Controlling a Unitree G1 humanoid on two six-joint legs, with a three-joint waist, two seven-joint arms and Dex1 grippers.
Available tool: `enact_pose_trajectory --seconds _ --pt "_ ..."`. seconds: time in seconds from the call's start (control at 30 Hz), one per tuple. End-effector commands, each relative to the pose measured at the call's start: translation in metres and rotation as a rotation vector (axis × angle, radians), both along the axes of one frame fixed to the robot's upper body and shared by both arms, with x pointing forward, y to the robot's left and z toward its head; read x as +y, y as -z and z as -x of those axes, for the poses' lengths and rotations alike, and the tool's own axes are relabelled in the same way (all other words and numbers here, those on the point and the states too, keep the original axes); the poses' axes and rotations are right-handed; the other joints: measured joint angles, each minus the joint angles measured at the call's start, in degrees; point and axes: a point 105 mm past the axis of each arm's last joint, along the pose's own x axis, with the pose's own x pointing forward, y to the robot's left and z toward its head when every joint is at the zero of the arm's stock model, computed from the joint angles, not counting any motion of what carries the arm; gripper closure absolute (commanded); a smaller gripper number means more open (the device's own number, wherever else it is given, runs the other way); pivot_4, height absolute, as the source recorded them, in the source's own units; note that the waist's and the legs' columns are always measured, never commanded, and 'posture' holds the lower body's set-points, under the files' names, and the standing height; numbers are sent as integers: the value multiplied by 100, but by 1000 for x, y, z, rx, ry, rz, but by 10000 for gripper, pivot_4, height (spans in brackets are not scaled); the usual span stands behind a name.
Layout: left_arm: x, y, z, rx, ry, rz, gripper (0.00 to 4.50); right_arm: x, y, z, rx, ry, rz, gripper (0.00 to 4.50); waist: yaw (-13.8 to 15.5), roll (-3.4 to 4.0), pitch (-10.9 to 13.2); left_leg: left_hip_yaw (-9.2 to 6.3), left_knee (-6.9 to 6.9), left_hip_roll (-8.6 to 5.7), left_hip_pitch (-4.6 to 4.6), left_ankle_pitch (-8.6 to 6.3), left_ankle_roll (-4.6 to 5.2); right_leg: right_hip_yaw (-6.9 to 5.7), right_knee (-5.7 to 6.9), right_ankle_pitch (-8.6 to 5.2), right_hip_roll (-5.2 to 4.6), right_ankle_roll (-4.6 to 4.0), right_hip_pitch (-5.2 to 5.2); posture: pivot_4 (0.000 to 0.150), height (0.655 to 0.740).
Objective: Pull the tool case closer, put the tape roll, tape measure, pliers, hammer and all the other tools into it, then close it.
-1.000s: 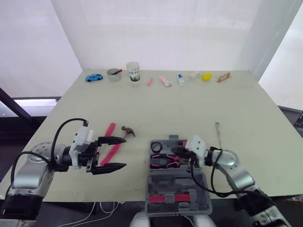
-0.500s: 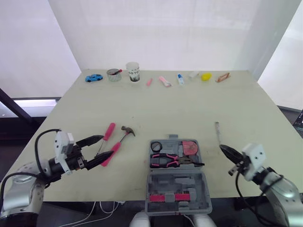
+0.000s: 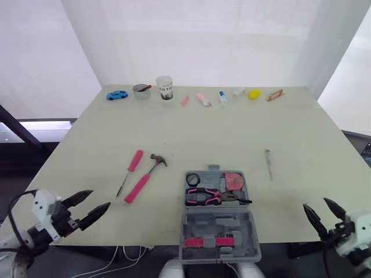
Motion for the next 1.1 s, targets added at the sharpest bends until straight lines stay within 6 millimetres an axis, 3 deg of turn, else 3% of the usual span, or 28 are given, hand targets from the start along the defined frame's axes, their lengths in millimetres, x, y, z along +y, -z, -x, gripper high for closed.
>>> enact_pose_trajectory --seconds 0.03,0.33,0.47,0.67,0.8,0.97,1.07,1.1 --pt "10 -8 15 -34 -57 -36 0 -21 -3 15 -19 63 -4 347 -3 0 0 1 -7 -2 -1 0 0 -1 -7 3 -11 -4 0 1500 7400" --pt "4 -7 19 -42 -73 -25 0 -24 0 6 -7 27 2 347 -3 2 -1 -1 -17 -8 5 -7 -12 -4 -11 -8 -31 14 -6 1500 7400" --pt "-8 -2 16 -28 -19 -12 0 -18 -2 0 6 -26 15 347 -1 1 -2 4 -26 -10 0 0 -1 -15 -16 3 -25 -6 -4 1500 7400" --pt "-52 9 7 15 195 -27 0 0 -3 -10 70 -175 58 347 0 0 -2 11 -27 -16 3 0 0 -9 -15 4 -2 -5 -2 1500 7400" --pt "-77 9 -8 -3 366 -82 0 29 -9 -21 109 -377 89 347 8 -2 -2 7 -27 -17 7 1 0 -9 -12 2 8 -2 -1 1500 7400" --pt "-102 14 -18 15 525 -95 0 50 -9 -36 137 -547 135 347 -2 -2 -3 7 -27 -19 11 2 1 -5 -13 5 35 -7 2 1500 7400" --pt "-114 18 -24 19 580 -95 8183 58 -7 -44 144 -617 152 0 -2 -3 -2 10 -27 -20 7 2 1 -2 -13 5 47 -9 2 1500 7400" --pt "-117 21 -25 24 607 -108 13663 61 -6 -47 147 -645 164 5650 1 -3 -2 13 -27 -20 4 2 1 -5 -13 6 48 -8 2 1500 7400"
